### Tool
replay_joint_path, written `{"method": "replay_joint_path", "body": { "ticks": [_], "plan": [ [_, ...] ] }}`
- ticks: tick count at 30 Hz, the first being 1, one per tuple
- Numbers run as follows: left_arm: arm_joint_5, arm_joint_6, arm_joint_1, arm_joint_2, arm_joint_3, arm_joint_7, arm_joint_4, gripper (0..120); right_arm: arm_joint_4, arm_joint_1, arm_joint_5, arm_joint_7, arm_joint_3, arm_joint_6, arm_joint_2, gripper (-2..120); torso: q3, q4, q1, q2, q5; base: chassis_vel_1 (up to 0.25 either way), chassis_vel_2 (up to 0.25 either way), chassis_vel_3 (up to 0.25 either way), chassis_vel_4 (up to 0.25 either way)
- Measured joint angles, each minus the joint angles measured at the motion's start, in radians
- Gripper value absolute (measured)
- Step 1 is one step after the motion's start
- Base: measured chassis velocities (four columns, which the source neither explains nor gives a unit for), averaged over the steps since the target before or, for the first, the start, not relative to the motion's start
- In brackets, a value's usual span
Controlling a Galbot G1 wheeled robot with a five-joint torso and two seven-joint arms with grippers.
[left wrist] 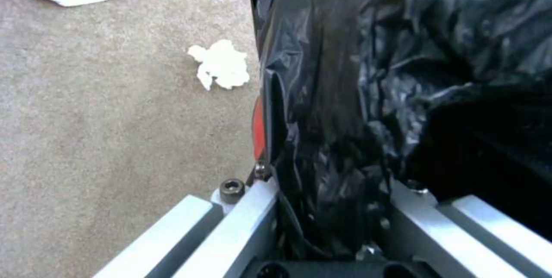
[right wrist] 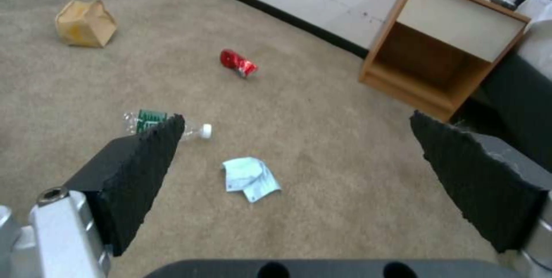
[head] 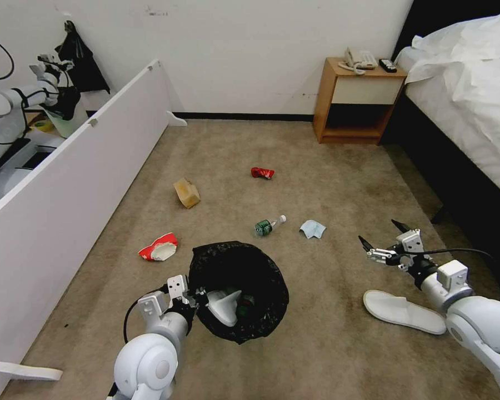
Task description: Pick up the trash bin, then pick up the garbage from the floor and place it into the trash bin.
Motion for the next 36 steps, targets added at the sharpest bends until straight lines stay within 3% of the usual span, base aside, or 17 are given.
{"method": "replay_joint_path", "body": {
  "ticks": [17,36],
  "plan": [
    [0.011,0.004,0.014,-0.013,-0.007,0.001,-0.013,0,-0.055,0.018,0.005,-0.002,-0.014,0.011,0.023,100,0.000,0.0000,0.000,0.000,0.0001,0.000,0.000,0.000,0.000],
    [0.005,0.002,0.014,0.009,0.002,0.006,-0.016,0,-0.042,-0.006,0.022,-0.009,0.004,0.017,0.020,100,0.000,0.0000,0.000,0.000,0.0000,0.000,0.000,0.000,0.000]
  ]
}}
